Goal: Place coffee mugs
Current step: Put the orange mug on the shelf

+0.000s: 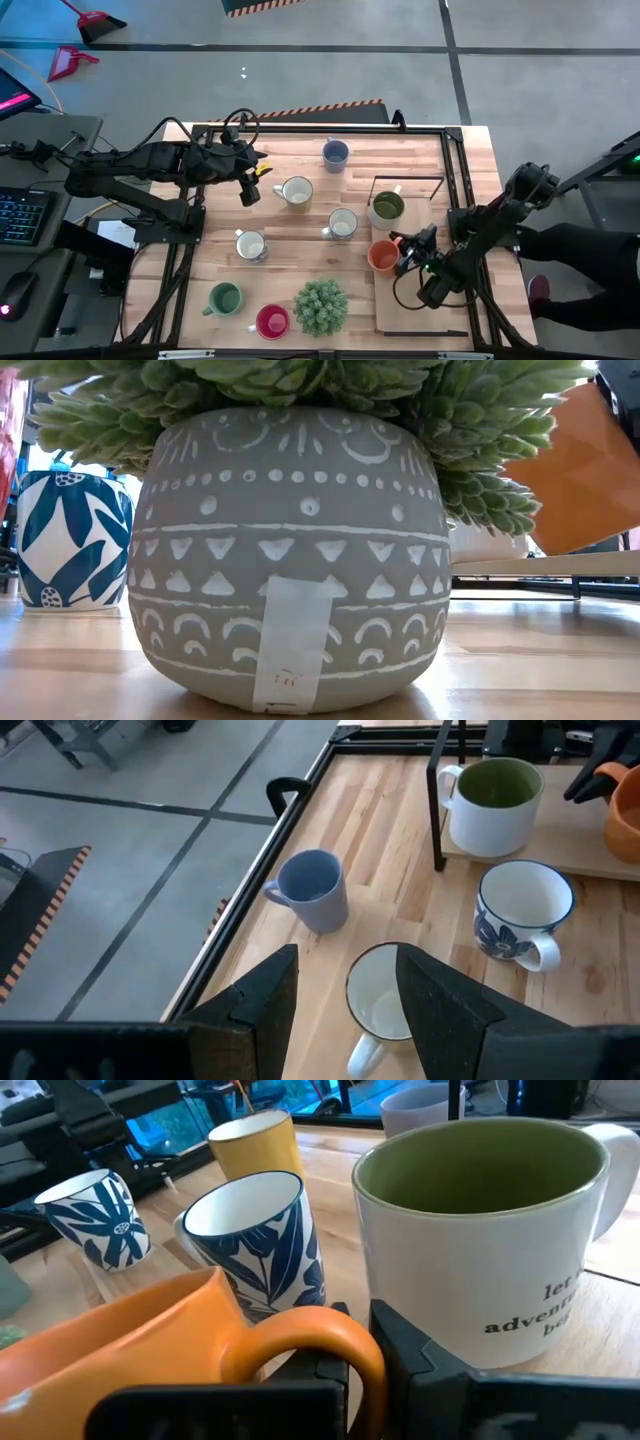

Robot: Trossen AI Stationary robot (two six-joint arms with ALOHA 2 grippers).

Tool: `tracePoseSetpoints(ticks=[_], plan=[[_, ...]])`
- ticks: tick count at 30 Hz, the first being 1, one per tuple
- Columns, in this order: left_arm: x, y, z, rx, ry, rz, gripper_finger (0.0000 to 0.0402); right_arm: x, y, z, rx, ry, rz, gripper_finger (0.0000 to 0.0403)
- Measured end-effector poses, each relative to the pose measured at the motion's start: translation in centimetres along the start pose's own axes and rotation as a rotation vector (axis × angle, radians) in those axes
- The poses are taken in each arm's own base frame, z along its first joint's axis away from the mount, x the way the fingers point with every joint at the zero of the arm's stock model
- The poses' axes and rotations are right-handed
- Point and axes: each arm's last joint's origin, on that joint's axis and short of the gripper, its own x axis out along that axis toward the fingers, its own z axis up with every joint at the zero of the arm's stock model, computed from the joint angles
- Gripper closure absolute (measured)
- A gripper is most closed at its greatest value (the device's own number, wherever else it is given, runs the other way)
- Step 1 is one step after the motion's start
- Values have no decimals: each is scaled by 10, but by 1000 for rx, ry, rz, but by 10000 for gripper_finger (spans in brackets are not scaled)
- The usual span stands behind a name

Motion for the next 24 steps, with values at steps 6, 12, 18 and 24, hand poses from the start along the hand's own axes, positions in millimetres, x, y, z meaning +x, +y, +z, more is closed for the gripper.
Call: tracePoseSetpoints(ticks=[6, 12, 18, 24], plan=[[0, 0, 0, 0, 0, 0, 241, 1, -4, -1, -11, -34, -16, 403], [0, 0, 0, 0, 0, 0, 241, 3, -12, -4, 2, -87, -36, 403], [0, 0, 0, -1, 0, 0, 241, 2, -13, -6, 24, -136, -15, 403], [0, 0, 0, 3, -3, 0, 241, 2, -13, -4, 15, -181, 1, 403]])
